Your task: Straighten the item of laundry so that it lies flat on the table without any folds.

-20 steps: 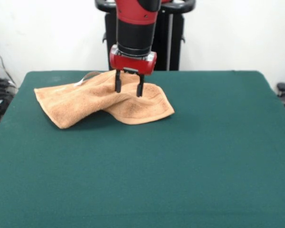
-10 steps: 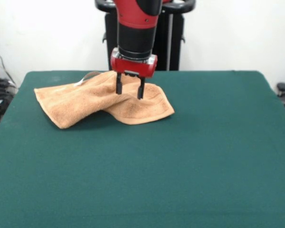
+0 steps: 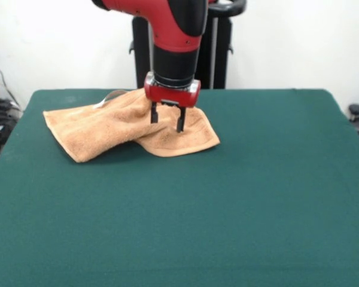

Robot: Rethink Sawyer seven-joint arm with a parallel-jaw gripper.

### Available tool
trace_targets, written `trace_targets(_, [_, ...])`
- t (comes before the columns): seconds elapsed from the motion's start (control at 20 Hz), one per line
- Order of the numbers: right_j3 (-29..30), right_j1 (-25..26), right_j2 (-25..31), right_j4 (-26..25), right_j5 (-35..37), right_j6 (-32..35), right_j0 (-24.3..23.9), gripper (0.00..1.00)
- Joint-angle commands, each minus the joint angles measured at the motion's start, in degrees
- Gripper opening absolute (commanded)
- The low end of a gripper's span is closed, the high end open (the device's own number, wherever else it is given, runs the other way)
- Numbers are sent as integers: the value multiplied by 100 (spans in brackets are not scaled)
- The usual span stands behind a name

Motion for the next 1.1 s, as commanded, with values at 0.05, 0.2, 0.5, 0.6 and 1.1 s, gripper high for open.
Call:
trace_targets(0.05, [-318,508,705,133,-197,841,213,100])
trace_targets(0.2, [-363,548,712,123,-226,830,197,100])
trace_targets(0.5, [-328,497,677,109,-210,847,209,100])
trace_targets(0.6, [-285,445,660,102,-184,850,214,100])
trace_targets(1.1, [188,41,718,159,-29,959,186,100])
